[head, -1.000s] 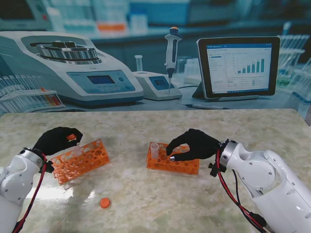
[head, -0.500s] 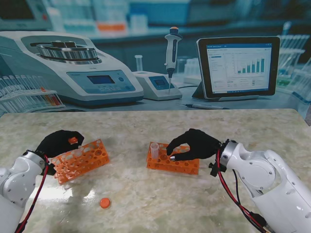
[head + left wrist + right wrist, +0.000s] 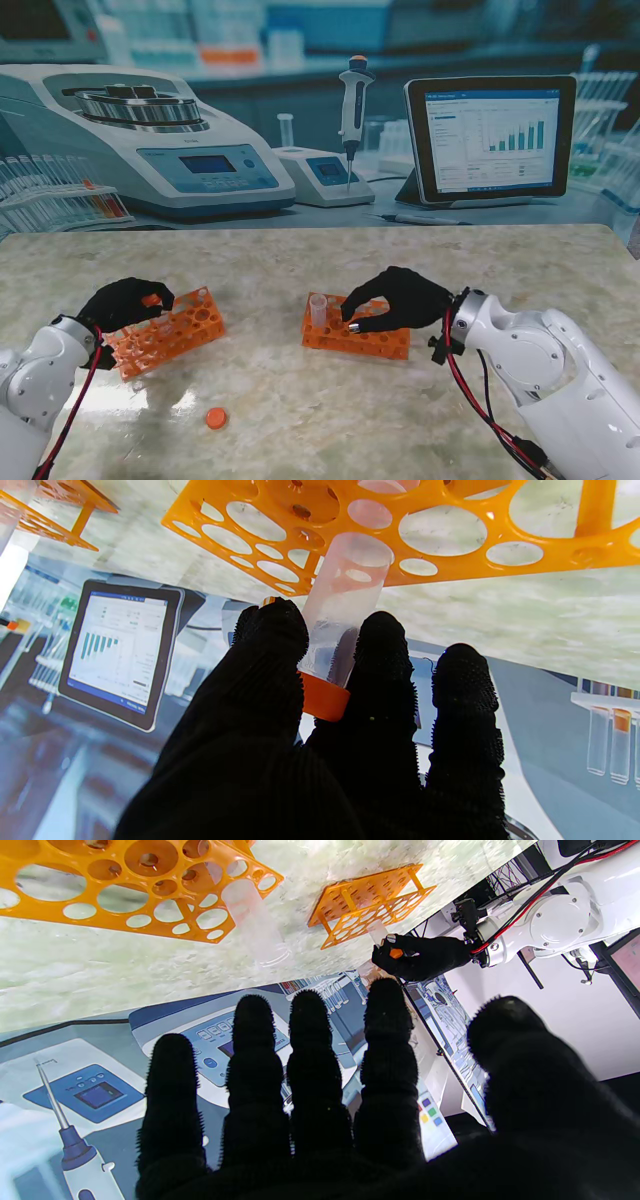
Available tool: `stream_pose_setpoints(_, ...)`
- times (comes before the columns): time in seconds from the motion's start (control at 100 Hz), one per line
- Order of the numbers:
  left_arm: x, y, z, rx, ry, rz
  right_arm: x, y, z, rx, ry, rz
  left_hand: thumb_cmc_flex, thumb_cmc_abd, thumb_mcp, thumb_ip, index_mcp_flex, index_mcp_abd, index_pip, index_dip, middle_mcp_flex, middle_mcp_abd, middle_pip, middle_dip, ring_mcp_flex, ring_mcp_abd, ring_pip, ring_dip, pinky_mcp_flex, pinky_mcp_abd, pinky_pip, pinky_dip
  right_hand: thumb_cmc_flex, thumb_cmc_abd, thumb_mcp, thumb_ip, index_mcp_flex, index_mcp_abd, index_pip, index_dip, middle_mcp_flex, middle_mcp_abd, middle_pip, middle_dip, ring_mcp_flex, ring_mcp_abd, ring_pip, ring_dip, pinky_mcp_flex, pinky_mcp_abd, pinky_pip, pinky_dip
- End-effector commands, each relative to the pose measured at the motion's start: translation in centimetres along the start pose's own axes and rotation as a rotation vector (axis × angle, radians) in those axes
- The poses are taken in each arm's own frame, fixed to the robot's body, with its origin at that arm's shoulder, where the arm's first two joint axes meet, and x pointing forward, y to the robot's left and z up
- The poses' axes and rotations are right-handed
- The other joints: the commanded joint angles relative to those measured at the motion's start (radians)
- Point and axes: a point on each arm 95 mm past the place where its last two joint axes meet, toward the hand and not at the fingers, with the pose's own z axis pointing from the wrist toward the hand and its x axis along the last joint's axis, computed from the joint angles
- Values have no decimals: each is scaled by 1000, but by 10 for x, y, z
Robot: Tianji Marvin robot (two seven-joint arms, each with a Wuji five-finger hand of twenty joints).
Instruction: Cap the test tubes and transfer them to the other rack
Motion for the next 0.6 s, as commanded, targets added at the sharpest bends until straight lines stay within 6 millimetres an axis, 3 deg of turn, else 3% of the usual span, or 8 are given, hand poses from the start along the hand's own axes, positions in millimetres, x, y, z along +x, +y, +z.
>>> stream_pose_setpoints(0.0,2,2,-2,-20,4,7,0,-4,0,8,-1,7,162,105,22,124,36,17,-41,-60,69,-121,-61,-7,-54,-17,-62,18,-40,28,-42,12,-21,38,-15,24,-2,-7,6,6,-13,-30,-7,12,-16,-12,-8,-12,-20,23,-8,-13)
stream_pose_setpoints(0.09,3,2,-3,-30,5,14,1,-4,0,8,-1,6,127,125,-74,164,14,-9,-66,-104,18,-123,-73,-96,-92,-10,-162,-46,-97,53,-146,-44,-20,38,-15,24,-1,-7,6,6,-12,-30,-7,12,-16,-11,-7,-12,-19,22,-7,-12)
stream_pose_setpoints(0.21,2,2,-4,-39,-1,27,1,-4,-1,7,0,6,78,113,-102,163,-12,-26,-107,-145,-76,-127,-38,-280,-163,12,-308,-250,-177,82,-285,-139,-21,38,-15,23,-2,-9,6,6,-12,-28,-7,12,-17,-11,-8,-12,-20,23,-8,-13)
stream_pose_setpoints(0.28,2,2,-5,-44,-6,33,1,-4,-1,7,0,6,52,115,-126,162,-25,-26,-141,-168,-120,-130,-36,-499,-213,31,-406,-333,-221,93,-350,-179,-22,38,-16,23,-2,-8,6,6,-13,-29,-7,11,-17,-11,-8,-12,-20,21,-8,-13)
stream_pose_setpoints(0.45,2,3,-6,-56,-15,44,0,-4,-1,7,0,8,-14,119,-157,155,-45,-29,-201,-199,-149,-135,-60,-565,-290,62,-508,-386,-284,76,-383,-175,-22,38,-16,23,-2,-8,6,6,-13,-29,-7,11,-18,-9,-8,-12,-21,22,-9,-13)
stream_pose_setpoints(0.51,2,3,-7,-64,-21,60,0,-5,-1,6,0,10,-27,121,-161,154,-46,-29,-226,-209,-153,-133,-76,-595,-306,77,-569,-440,-308,78,-421,-183,-23,38,-17,23,-1,-9,6,6,-14,-29,-7,11,-17,-10,-7,-11,-20,22,-8,-12)
stream_pose_setpoints(0.59,1,2,-8,-67,-23,71,0,-4,-2,6,1,9,-39,121,-164,152,-44,-32,-251,-220,-160,-132,-98,-637,-325,100,-654,-554,-346,96,-546,-247,-23,38,-16,23,-2,-9,6,6,-15,-28,-8,11,-18,-10,-8,-11,-21,21,-9,-13)
